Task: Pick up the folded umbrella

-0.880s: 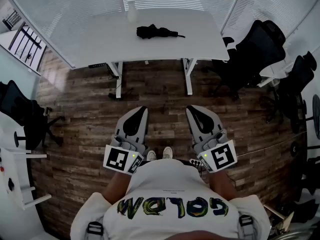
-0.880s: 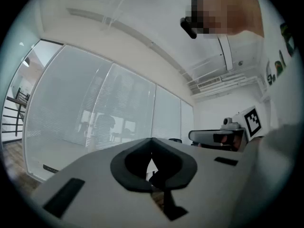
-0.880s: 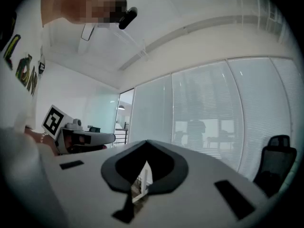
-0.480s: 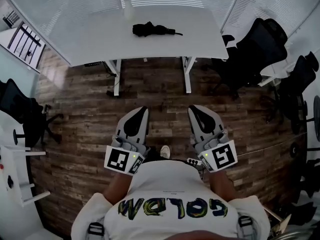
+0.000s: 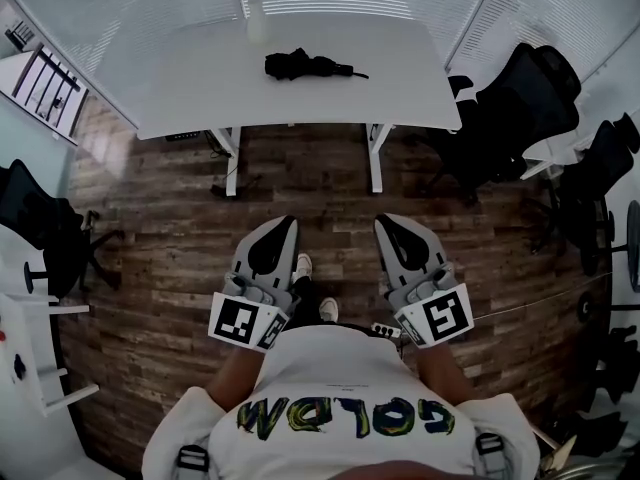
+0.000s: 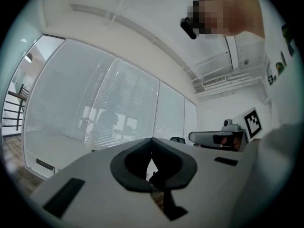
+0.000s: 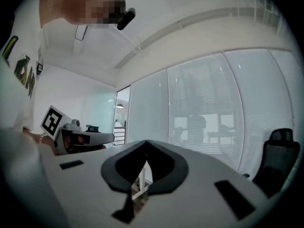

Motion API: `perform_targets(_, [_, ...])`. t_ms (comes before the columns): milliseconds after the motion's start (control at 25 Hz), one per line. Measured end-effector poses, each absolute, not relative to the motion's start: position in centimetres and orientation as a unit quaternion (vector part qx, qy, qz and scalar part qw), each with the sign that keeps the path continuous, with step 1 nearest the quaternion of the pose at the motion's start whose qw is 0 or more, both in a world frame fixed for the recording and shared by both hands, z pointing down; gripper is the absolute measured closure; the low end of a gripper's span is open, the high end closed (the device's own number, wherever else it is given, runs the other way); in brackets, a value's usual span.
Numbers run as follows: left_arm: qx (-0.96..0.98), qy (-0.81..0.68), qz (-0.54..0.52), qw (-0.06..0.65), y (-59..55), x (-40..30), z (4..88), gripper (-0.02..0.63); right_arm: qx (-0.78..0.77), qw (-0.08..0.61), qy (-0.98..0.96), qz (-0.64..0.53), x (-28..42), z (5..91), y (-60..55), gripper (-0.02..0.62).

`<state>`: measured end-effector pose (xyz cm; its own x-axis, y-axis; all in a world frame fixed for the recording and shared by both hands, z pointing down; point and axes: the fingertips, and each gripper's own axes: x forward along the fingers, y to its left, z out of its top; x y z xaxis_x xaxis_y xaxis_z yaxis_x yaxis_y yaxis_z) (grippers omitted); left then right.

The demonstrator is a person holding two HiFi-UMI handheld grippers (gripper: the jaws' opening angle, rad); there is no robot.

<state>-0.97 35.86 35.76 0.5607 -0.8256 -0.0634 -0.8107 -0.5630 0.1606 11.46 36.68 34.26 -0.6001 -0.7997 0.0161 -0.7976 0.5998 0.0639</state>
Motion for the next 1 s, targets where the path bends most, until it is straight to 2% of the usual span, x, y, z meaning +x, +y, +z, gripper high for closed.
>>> perform_targets(680, [0.879,-0.467,-0.078,0.058,19.6,-10.3,35.1,0.596,0.433,0.035,-0.9,-0.044,1.7,33.1,20.1,0.584])
perform_targets(1000, [0.885,-0.456,-0.074,0.063,14.8,-12.4,35.5,0.597,0.449,0.041,-0.892,-0.034,0.1,33.8,15.6,0.584])
